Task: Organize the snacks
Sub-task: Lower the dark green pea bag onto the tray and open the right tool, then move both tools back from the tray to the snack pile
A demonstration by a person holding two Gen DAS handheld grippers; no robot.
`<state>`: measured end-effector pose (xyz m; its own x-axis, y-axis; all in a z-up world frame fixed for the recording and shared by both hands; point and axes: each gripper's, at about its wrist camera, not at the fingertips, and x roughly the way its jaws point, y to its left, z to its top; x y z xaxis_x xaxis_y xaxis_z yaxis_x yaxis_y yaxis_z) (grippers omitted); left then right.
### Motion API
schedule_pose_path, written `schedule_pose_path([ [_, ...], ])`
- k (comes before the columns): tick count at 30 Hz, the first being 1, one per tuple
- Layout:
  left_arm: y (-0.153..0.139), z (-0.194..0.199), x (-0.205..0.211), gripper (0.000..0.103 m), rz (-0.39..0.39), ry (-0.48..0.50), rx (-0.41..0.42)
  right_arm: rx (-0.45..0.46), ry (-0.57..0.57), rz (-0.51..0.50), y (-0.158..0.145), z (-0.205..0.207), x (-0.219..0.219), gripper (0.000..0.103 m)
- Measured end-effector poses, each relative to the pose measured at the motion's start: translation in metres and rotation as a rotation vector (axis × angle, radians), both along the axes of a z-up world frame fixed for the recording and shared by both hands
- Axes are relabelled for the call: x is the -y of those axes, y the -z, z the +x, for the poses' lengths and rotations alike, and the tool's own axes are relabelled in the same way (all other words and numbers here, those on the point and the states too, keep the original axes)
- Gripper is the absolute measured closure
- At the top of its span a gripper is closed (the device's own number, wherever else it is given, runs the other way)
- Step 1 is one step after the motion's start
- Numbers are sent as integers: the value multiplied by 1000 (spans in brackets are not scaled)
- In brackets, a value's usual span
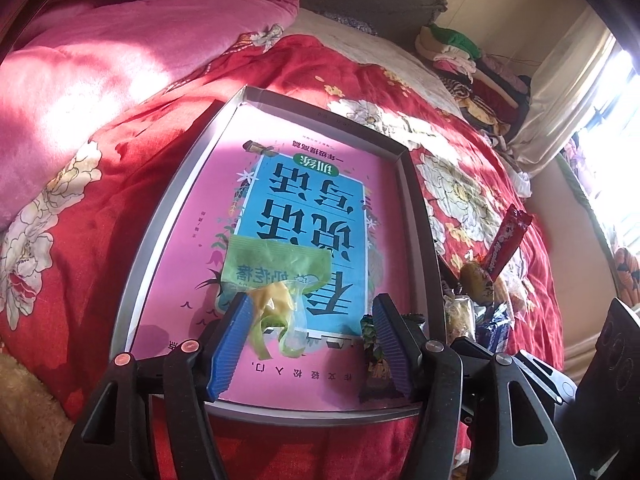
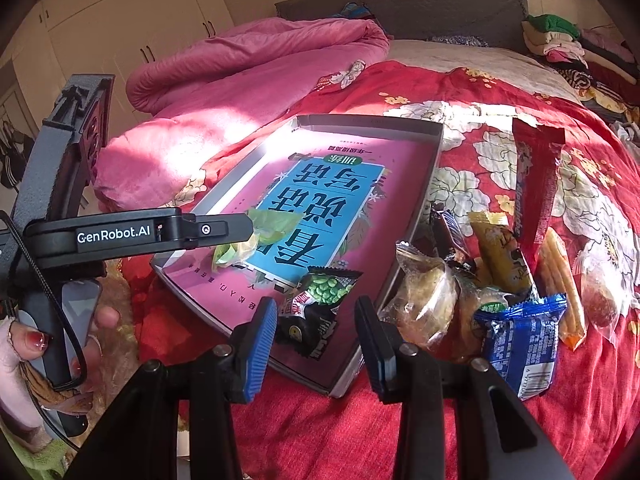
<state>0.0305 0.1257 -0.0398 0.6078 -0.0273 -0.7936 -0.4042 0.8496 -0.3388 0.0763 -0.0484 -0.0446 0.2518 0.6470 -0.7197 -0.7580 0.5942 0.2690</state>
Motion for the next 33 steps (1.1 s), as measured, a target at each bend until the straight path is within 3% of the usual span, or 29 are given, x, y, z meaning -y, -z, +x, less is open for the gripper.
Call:
schedule_pose_path([
  [11,-14,-1,7,28,25,31,70,40,23,28,-11,-3,8,55],
  [33,-46,-9,33,26,111,123,210,194,117,109,-52,-5,47,41],
])
